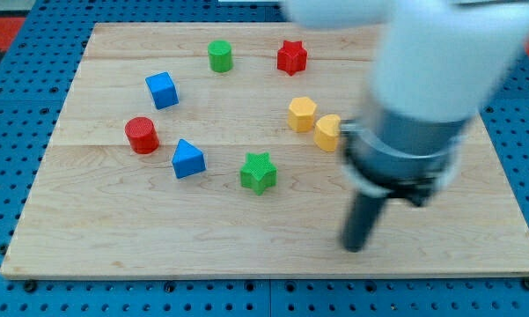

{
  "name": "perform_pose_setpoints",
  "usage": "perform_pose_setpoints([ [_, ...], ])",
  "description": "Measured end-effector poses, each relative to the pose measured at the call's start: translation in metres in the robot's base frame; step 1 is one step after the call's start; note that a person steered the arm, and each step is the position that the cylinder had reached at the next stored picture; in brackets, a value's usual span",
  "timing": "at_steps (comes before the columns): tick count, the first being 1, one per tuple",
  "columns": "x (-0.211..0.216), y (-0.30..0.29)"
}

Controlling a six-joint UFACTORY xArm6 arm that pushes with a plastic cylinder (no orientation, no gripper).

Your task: Slide the green star closer to the green circle

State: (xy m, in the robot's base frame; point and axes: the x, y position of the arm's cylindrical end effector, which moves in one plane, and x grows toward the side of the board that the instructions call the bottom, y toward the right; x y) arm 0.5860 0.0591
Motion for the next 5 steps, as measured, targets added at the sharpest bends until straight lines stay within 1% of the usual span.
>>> perform_pose_setpoints([
  [1,-0.032,-0.052],
  [2,-0.099,-0.062],
  [3,-0.110,-0.068],
  [4,-0.109,-0.070],
  [5,-0.150,-0.109],
])
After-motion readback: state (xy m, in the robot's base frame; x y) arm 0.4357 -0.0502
